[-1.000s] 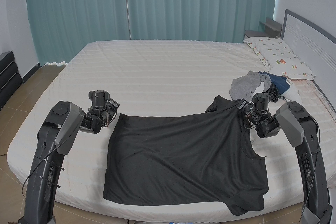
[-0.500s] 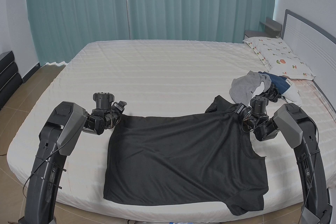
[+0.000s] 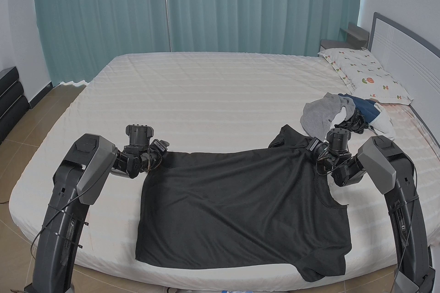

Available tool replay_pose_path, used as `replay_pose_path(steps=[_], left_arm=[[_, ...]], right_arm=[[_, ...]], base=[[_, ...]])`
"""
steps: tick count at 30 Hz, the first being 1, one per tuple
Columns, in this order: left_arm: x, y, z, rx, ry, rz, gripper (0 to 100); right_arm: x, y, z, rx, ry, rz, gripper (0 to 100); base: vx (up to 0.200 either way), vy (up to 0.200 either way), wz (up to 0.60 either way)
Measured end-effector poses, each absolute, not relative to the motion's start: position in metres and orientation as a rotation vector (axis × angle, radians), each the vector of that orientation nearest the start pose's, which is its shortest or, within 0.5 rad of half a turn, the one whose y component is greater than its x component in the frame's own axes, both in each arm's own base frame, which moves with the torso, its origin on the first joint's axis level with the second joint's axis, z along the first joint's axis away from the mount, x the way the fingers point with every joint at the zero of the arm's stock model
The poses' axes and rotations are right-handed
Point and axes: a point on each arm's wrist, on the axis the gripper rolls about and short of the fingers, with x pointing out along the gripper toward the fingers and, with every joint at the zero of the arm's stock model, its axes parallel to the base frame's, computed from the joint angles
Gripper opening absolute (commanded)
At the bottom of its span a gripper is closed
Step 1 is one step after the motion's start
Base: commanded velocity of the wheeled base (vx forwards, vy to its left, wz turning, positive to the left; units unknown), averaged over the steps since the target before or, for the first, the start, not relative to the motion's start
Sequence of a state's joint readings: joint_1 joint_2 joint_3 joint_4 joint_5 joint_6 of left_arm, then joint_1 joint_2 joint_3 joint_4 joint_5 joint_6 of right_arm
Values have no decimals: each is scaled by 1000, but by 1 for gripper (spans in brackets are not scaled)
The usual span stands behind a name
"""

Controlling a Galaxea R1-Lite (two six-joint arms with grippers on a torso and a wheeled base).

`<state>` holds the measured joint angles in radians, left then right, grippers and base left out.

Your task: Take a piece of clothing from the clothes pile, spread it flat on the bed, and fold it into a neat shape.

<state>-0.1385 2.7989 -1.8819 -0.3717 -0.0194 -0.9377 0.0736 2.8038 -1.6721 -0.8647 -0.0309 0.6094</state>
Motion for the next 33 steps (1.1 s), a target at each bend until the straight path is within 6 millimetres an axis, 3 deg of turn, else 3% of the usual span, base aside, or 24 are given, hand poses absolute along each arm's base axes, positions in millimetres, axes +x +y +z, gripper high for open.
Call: replay_pose_path(steps=[13,25,33], left_arm=[[536,-70,-40,-886,518,128,0],[544,-57,-23,-930,306,108,0],[545,-51,-24,-928,297,132,0]], right_arm=[[526,39,-46,596,230,-24,0],[539,34,-24,604,74,-36,0],[543,39,-34,594,79,-33,0]], base=[[0,0,0],[0,0,0],[0,0,0]])
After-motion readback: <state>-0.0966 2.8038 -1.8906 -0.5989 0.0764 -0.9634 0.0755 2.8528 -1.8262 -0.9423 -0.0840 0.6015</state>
